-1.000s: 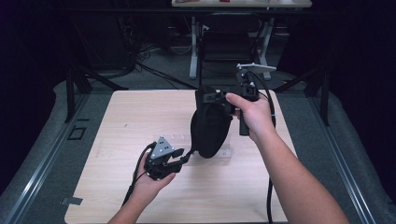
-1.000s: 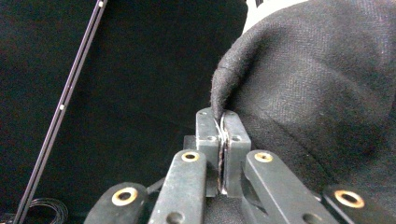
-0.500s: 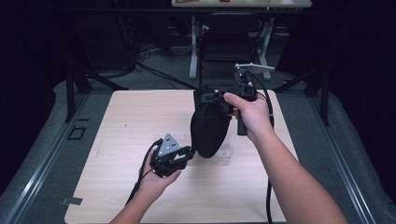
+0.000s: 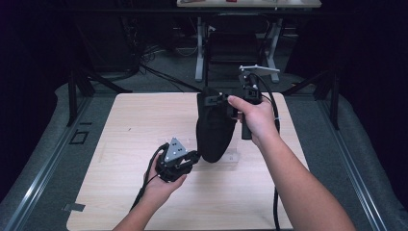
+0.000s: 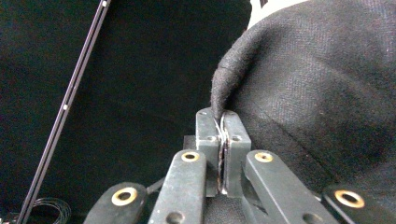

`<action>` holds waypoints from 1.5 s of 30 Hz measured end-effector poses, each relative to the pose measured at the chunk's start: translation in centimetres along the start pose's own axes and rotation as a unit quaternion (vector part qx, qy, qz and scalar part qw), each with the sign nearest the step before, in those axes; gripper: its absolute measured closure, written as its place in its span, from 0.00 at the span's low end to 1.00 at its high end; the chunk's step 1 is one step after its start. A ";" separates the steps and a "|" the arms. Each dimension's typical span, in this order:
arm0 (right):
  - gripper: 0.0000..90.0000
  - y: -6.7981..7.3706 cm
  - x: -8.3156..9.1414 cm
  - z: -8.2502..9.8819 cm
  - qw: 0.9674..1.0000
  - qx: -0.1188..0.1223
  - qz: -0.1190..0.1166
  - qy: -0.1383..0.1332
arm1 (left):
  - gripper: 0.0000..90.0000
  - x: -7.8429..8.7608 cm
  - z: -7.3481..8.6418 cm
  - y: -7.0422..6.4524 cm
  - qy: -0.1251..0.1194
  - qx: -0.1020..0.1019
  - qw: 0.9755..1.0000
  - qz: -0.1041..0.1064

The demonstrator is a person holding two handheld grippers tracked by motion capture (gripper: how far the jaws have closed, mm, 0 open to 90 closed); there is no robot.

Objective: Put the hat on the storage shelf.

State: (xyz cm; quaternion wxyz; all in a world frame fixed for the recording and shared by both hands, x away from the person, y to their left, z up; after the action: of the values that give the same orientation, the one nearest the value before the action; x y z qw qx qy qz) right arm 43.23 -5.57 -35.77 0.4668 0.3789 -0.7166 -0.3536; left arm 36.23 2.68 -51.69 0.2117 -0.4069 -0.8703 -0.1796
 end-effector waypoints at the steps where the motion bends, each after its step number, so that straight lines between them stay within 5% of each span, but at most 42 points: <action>1: 0.98 0.1 -0.1 0.0 1.000 0.002 0.000 0.002 | 0.87 0.0 0.0 0.0 0.000 -0.002 1.000 -0.003; 13: 0.97 0.0 0.0 0.1 1.000 0.004 0.002 0.001 | 0.90 0.1 0.2 -0.1 -0.002 -0.015 1.000 -0.015; 24: 0.92 0.4 0.8 0.0 1.000 0.006 -0.016 -0.008 | 0.93 0.2 0.5 0.0 0.000 -0.049 0.998 -0.041; 45: 0.93 -0.1 3.0 0.2 1.000 0.019 0.007 -0.017 | 0.95 0.6 3.7 1.4 0.016 -0.023 0.998 -0.054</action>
State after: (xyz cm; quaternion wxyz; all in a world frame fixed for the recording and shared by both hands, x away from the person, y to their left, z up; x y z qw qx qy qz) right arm 42.28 -8.19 -34.75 0.4495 0.3768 -0.7335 -0.3433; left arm 36.16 5.70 -54.26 0.2062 -0.3613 -0.8831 -0.2169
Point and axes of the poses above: each handheld gripper's, and its own axes: x roughly backward along the jaws, z roughly out of its underside, y roughly to its left, the point moved 10 cm from there along -x, roughly forward along the jaws, and after that the axes turned 8 degrees about -x, right-handed, at the moved point
